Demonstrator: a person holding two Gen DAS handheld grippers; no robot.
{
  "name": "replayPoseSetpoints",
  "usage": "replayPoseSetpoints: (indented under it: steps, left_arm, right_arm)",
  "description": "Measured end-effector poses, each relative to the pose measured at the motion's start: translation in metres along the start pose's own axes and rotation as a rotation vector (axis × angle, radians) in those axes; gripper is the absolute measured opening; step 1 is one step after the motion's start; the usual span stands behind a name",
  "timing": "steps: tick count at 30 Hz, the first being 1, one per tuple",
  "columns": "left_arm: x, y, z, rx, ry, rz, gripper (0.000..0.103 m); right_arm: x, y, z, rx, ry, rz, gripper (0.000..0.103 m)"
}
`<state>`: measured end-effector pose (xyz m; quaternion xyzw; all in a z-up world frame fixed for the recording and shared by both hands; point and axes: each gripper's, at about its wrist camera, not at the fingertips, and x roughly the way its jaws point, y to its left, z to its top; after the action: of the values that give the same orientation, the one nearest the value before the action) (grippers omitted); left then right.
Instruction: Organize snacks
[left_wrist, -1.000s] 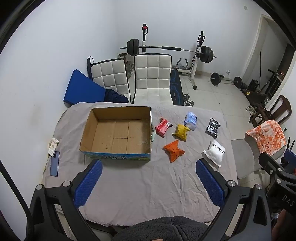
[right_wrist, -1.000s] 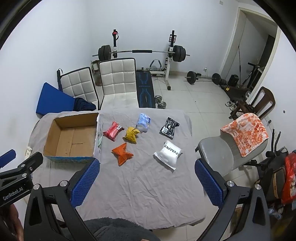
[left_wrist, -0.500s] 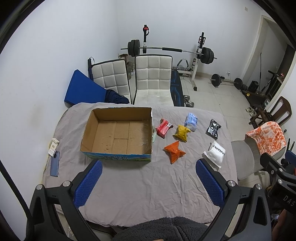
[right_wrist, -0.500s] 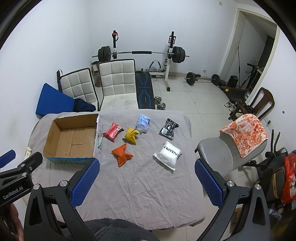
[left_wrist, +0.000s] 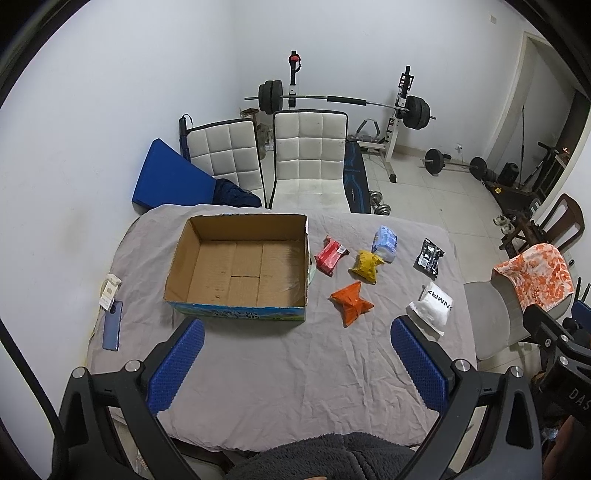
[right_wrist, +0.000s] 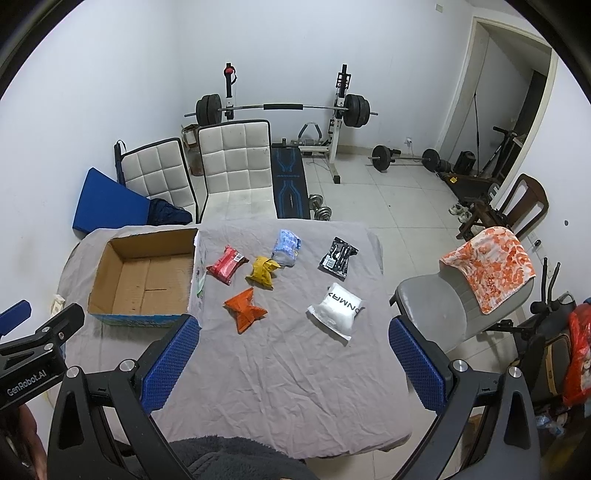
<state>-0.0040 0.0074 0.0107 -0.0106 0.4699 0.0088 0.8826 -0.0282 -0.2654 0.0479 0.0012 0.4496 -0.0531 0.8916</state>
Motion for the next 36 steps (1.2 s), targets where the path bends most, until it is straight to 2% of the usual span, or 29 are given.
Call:
replayPoseSetpoints:
  steps: [36]
  left_arm:
    - [0.0042,0.0082,-0.0088,-0.012,-0.001,-0.008,0.103]
  right_arm:
    - [-0.0027,0.0061,-0.0094,-0.007,-0.004,0.003,0.103]
